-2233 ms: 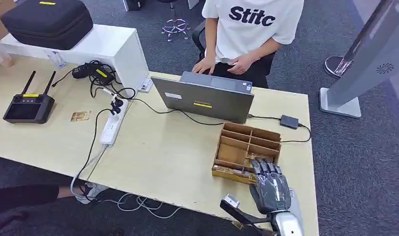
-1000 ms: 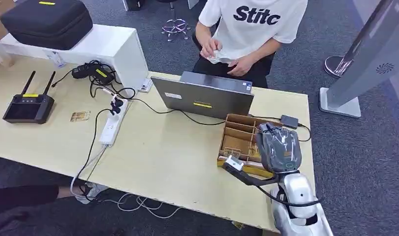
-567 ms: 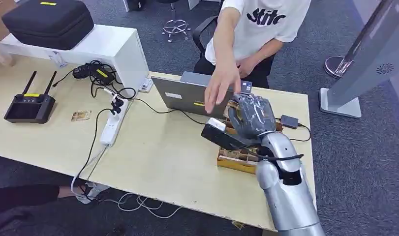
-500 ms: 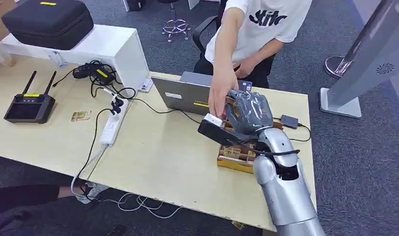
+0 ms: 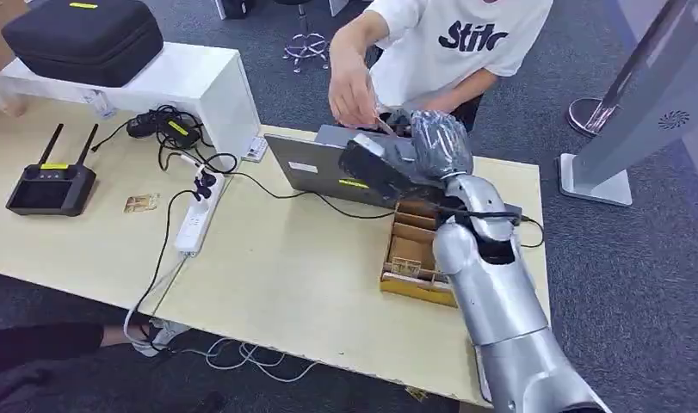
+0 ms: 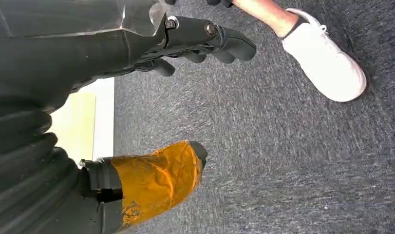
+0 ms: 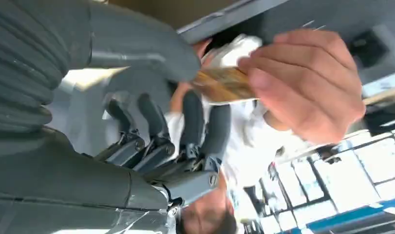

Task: Pass the card to the sensor for recognition and then transmit it.

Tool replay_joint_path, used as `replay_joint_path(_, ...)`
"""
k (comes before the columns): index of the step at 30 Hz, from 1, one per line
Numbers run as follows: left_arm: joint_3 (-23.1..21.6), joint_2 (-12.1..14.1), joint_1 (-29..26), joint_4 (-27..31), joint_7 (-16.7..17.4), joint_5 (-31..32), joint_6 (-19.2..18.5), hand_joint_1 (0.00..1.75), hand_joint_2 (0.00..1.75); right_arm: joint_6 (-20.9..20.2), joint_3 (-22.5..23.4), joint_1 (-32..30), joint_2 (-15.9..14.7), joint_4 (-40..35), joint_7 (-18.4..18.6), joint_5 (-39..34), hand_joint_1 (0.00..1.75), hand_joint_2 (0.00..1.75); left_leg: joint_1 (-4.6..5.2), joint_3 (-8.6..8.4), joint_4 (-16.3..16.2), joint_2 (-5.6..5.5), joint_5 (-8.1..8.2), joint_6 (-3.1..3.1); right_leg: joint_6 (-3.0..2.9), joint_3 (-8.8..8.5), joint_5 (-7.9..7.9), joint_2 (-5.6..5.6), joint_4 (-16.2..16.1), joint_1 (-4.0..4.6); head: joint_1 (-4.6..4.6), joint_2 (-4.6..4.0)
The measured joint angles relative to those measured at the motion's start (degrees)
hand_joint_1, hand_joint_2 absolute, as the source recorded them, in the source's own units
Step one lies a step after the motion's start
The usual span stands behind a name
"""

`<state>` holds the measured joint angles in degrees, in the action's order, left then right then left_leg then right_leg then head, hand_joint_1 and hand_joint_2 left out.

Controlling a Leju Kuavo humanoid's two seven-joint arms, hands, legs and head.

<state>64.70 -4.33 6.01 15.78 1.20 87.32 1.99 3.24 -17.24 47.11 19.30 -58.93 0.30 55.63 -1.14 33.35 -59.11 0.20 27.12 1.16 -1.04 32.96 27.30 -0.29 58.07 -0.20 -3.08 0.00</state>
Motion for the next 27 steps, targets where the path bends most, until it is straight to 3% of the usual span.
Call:
replay_joint_path(4,-0.4,0.0,-0.1,-0.2,0.1,0.0,0.1,0.00,1.75,2.0,9.9,-1.8,0.0,-5.7,-5.8,-25.5,0.00,1.75,0.01,0.06,0.0,-0.14,0.00,0.00,0.00,0.02,0.00,-0.13,0.0,-0.01,0.02,0.00)
replay_joint_path(7,-0.9,-0.1,-0.3,-0.3,0.4,0.1,0.2,0.00,1.75,-0.3,19.6,-3.1,0.0,-10.5,-7.8,-33.6,0.00,1.75,0.02,0.14,0.0,-0.20,0.01,-0.01,0.03,0.00,-0.02,-0.21,0.0,-0.01,0.02,0.00)
replay_joint_path(8,-1.2,-0.1,-0.3,-0.3,0.5,0.1,0.2,0.00,1.75,-0.5,22.5,-3.4,0.0,-11.7,-8.0,-34.5,0.00,0.00,0.02,0.13,0.0,-0.15,0.01,-0.01,0.07,0.01,-0.04,-0.17,0.0,-0.02,0.04,0.00)
replay_joint_path(11,-1.7,-0.1,-0.1,-0.3,0.5,0.1,0.4,0.00,1.75,3.1,28.9,-3.9,0.0,-13.3,-8.1,-46.6,0.00,0.00,0.02,0.10,-0.1,-0.06,0.01,-0.02,0.08,0.09,-0.07,-0.07,-0.1,-0.02,0.02,0.00)
replay_joint_path(13,-2.2,0.1,0.0,-0.3,0.5,0.1,0.3,0.00,1.75,3.6,36.2,-3.9,-1.1,-12.5,-10.0,-53.4,0.00,0.00,0.01,0.10,-0.1,-0.19,-0.01,-0.03,0.09,0.01,-0.07,-0.21,-0.1,-0.01,0.02,0.00)
replay_joint_path(17,-2.8,0.5,0.0,-0.3,0.6,0.1,0.3,0.00,1.75,2.0,47.8,-4.1,-2.9,-10.1,-12.5,-54.1,0.00,0.00,0.03,0.17,-0.1,-0.16,-0.03,-0.08,0.09,0.02,-0.13,-0.16,0.0,-0.02,0.02,0.00)
replay_joint_path(21,-2.9,0.7,0.6,-0.3,0.6,0.1,0.3,0.00,1.75,2.1,52.0,-4.2,-3.0,-9.5,-12.4,-52.8,0.00,0.00,0.02,0.12,-0.1,0.13,-0.03,-0.08,0.04,0.20,-0.17,0.16,0.0,-0.02,0.02,0.00)
replay_joint_path(23,-3.2,0.7,0.6,-0.3,0.8,0.1,0.3,0.00,1.75,5.8,54.6,-4.3,-3.8,-9.0,-12.5,-54.3,0.00,0.00,0.00,0.09,-0.1,0.12,-0.03,-0.07,0.03,0.30,-0.16,0.15,-0.1,-0.01,0.00,0.00)
replay_joint_path(24,-3.8,0.7,0.7,-0.3,1.2,0.1,0.3,0.00,1.75,7.6,56.9,-4.6,-4.9,-7.8,-13.6,-56.6,0.00,1.75,-0.03,0.10,-0.1,0.01,-0.03,-0.07,0.04,0.21,-0.14,0.04,-0.1,0.02,-0.04,0.00)
replay_joint_path(27,-5.5,0.7,1.3,-0.4,1.6,0.1,-0.1,0.00,1.75,8.4,64.4,-9.0,-11.1,-1.2,-18.3,-60.7,0.00,1.75,-0.04,0.08,-0.1,-0.94,-0.02,-0.10,0.25,-0.19,0.16,-0.85,-0.2,0.06,0.04,0.00)
